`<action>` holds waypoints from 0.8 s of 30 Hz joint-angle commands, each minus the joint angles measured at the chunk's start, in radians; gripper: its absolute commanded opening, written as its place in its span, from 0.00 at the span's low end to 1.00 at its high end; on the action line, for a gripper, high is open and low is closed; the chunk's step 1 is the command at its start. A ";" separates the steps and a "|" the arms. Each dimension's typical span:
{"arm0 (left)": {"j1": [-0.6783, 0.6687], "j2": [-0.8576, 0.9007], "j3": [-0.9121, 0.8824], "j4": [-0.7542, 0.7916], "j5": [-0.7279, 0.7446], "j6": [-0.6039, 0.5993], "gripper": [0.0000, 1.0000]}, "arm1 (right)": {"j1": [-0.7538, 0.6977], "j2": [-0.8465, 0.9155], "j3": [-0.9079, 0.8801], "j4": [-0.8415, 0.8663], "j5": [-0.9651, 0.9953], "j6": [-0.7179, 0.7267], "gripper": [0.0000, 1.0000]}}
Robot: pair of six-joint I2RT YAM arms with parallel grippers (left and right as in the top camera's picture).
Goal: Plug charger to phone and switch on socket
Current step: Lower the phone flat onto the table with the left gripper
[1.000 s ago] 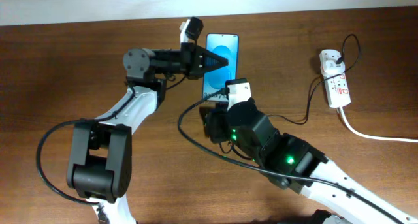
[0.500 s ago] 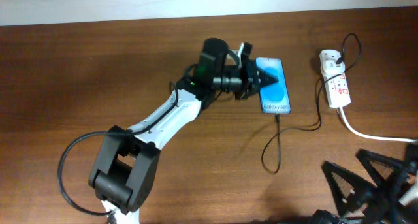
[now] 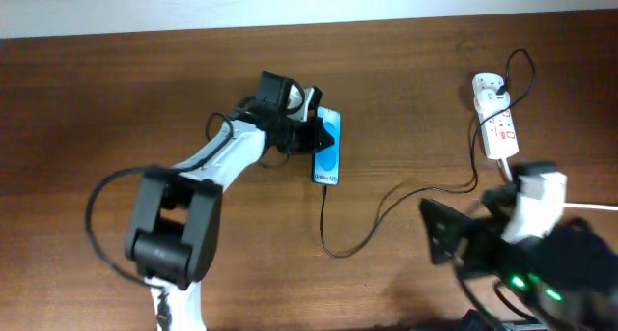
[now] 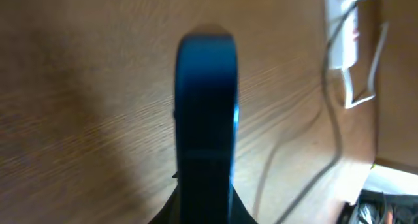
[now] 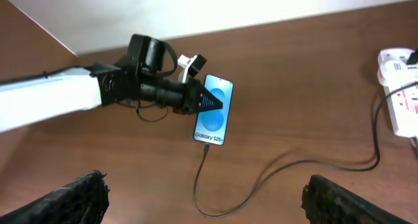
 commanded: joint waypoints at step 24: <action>-0.001 0.135 -0.014 -0.286 -0.294 -0.115 0.99 | -0.003 0.147 -0.006 -0.075 0.050 0.027 0.98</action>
